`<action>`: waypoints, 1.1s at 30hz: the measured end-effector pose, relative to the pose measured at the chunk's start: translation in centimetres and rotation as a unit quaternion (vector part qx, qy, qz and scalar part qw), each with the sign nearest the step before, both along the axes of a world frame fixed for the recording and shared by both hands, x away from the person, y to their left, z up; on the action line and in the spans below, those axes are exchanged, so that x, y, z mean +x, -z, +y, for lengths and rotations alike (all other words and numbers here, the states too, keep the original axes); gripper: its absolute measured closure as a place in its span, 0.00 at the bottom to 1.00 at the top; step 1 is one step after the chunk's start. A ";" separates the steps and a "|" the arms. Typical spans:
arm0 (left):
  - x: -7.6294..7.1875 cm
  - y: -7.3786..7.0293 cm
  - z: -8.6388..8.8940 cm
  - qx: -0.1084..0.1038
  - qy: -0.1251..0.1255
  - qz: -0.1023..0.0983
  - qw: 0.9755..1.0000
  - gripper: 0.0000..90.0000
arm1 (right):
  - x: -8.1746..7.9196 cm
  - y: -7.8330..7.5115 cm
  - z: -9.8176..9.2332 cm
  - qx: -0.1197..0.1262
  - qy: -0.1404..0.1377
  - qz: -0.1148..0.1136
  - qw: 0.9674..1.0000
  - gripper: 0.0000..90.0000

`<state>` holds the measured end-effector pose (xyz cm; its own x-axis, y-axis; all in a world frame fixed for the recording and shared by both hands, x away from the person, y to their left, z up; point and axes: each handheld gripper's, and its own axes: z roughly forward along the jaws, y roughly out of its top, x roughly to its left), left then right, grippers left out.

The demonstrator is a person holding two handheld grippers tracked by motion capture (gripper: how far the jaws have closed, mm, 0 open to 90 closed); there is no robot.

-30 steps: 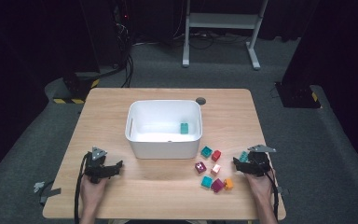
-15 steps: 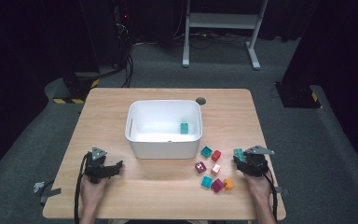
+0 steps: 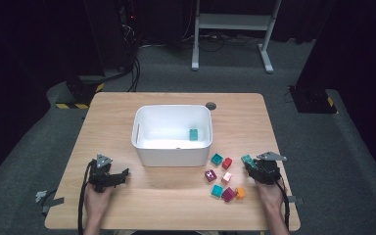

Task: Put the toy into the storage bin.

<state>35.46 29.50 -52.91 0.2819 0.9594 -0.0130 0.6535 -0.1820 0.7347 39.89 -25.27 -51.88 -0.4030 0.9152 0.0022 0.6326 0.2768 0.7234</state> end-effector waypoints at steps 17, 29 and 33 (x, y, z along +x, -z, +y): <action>0.0 0.0 0.0 0.003 0.002 0.001 1.000 0.16 | -0.3 -2.5 0.9 0.027 -0.033 -0.024 0.999 0.66; 0.1 0.0 0.1 0.002 0.006 0.000 1.000 0.15 | 0.0 -4.8 2.3 0.045 -0.063 -0.033 0.996 0.66; 0.2 0.0 0.1 0.001 0.009 0.000 1.000 0.15 | 0.1 -5.6 2.7 0.046 -0.073 -0.037 0.996 0.66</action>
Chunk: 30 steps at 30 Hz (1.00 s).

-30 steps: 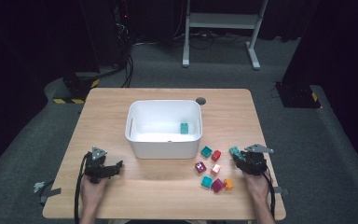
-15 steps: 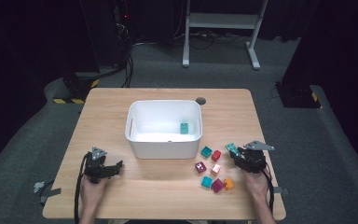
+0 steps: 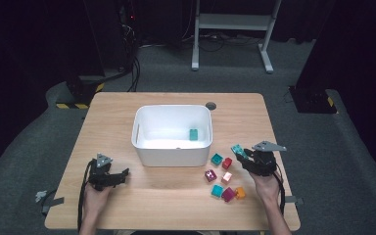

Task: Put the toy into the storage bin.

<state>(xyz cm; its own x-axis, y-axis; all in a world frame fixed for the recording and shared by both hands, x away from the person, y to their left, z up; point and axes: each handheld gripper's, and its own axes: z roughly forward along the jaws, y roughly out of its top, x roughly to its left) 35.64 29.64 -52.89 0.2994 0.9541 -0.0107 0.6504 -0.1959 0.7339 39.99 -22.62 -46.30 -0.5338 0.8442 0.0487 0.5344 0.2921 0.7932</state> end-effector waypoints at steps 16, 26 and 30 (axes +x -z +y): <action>0.1 0.0 -0.1 0.000 -0.010 0.000 1.000 0.15 | 0.4 -2.7 1.2 0.026 -0.026 -0.009 0.999 0.66; 0.1 0.0 -0.2 0.003 -0.011 0.001 1.000 0.15 | 0.6 -4.6 2.1 0.037 -0.041 -0.024 0.998 0.66; 0.0 0.0 -0.2 0.002 -0.014 0.002 1.000 0.15 | 0.7 -5.3 2.3 0.044 -0.050 -0.025 0.997 0.66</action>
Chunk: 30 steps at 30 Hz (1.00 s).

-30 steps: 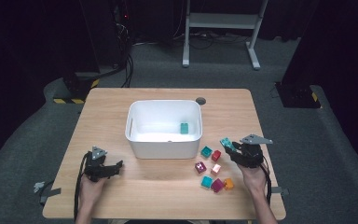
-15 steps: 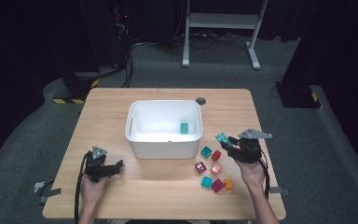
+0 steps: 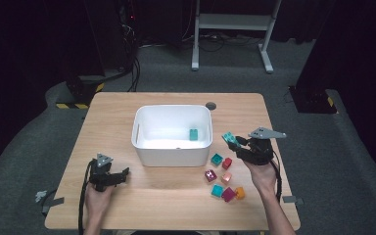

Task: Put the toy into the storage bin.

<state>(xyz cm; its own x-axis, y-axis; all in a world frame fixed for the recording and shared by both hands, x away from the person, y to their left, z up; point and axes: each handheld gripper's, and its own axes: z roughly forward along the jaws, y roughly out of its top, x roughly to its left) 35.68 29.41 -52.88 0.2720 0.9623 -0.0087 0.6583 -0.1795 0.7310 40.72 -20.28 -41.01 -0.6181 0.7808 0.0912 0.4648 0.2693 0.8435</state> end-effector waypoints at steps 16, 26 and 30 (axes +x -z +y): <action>0.0 0.0 -0.1 0.000 -0.003 0.000 1.000 0.15 | 0.9 -3.4 2.7 0.007 -0.046 -0.016 0.999 0.66; 0.0 0.0 -0.1 0.000 -0.003 0.000 1.000 0.15 | 1.8 -4.7 5.0 -0.001 -0.071 -0.019 0.997 0.66; 0.0 0.0 -0.1 0.000 -0.003 0.000 1.000 0.15 | 2.3 -4.9 5.8 -0.002 -0.076 -0.013 0.997 0.66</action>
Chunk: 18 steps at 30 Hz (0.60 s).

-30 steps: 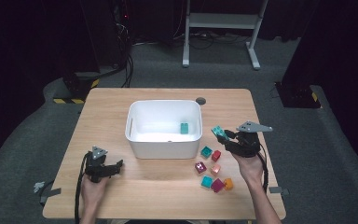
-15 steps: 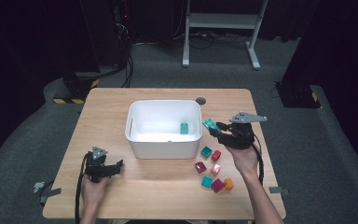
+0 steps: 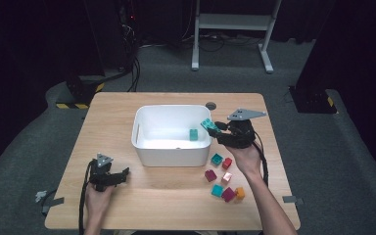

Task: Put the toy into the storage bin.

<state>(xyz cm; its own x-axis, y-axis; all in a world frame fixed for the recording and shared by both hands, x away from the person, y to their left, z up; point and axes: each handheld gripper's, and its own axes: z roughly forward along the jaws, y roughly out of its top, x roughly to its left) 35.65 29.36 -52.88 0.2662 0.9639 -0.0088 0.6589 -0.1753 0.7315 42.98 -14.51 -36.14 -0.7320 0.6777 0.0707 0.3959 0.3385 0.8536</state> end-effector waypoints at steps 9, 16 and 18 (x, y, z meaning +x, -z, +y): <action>0.0 0.0 0.0 0.000 0.001 0.000 1.000 0.15 | 1.3 -0.1 2.0 0.000 -0.017 0.007 1.000 0.66; 0.0 0.0 0.0 0.000 0.002 -0.001 1.000 0.16 | 2.2 -0.1 3.5 -0.002 -0.022 0.013 1.000 0.66; 0.0 0.0 0.0 0.000 0.002 -0.001 1.000 0.16 | 2.5 0.0 4.0 -0.002 -0.025 0.016 1.000 0.66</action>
<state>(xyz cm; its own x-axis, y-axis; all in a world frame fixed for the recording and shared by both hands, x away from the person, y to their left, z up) 35.66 29.38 -52.88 0.2706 0.9627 -0.0082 0.6572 -0.1785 0.7323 45.46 -10.51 -36.14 -0.7624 0.6406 0.0921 0.4060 0.3626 0.8388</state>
